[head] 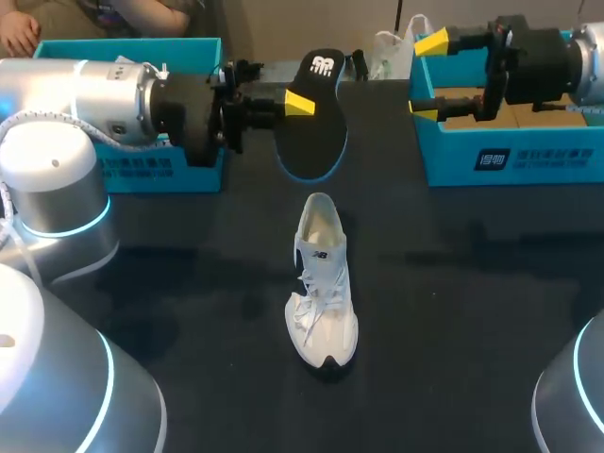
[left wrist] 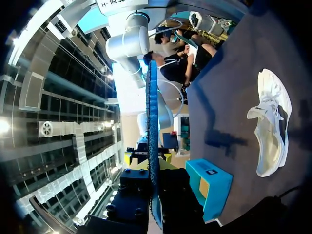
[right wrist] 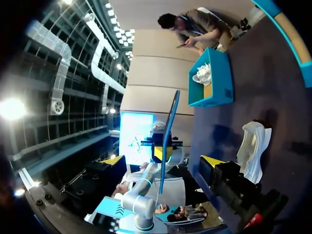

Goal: Take the shoe out of the shoebox, open the shoe tongue, remove and reinsert the insole, then place the shoe into the shoebox

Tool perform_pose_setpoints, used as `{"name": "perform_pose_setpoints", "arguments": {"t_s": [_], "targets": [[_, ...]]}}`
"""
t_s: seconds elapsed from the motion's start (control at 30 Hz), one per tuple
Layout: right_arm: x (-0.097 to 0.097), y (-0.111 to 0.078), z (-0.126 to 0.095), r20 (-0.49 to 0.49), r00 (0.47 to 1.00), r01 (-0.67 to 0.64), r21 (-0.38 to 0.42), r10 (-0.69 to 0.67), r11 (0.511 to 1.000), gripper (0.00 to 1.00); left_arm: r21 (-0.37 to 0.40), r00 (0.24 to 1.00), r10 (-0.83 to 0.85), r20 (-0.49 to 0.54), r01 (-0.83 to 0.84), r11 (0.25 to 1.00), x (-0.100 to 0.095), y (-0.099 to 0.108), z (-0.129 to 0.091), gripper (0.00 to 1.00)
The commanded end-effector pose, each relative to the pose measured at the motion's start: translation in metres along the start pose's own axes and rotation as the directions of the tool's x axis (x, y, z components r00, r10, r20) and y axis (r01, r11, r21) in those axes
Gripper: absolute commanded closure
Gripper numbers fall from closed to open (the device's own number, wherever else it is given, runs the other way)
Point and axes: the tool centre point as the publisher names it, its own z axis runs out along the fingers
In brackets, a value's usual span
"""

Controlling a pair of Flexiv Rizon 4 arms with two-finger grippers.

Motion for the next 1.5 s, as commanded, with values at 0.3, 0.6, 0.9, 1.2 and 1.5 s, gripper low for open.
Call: {"name": "perform_pose_setpoints", "arguments": {"t_s": [0.3, 0.6, 0.9, 1.2, 1.5], "targets": [[0.0, 0.0, 0.001, 0.001, 1.0, -0.001, -0.001, 0.001, 1.0, 0.0, -0.076, 0.834, -0.547, -0.068, 0.543, 0.837, -0.019, -0.012, -0.001, 1.0], [0.0, 0.0, 0.001, 0.001, 1.0, -0.001, -0.001, 0.001, 1.0, 0.0, -0.008, 0.319, -0.946, -0.046, 0.947, 0.32, -0.023, -0.017, 0.001, 1.0], [0.0, 0.0, 0.001, 0.001, 1.0, -0.001, -0.001, 0.001, 1.0, 0.0, 0.142, -0.295, -0.951, -0.088, 0.942, -0.306, -0.024, -0.012, 0.006, 1.0], [0.0, 0.0, 0.001, 0.001, 1.0, -0.001, -0.001, 0.001, 1.0, 0.0, 0.233, -0.565, -0.811, -0.151, 0.777, -0.585, -0.025, -0.004, 0.015, 1.0], [0.0, 0.0, 0.001, 0.001, 1.0, -0.001, -0.001, 0.001, 1.0, 0.0, 0.233, -0.565, -0.811, -0.151, 0.777, -0.585, -0.025, -0.004, 0.015, 1.0]]}}
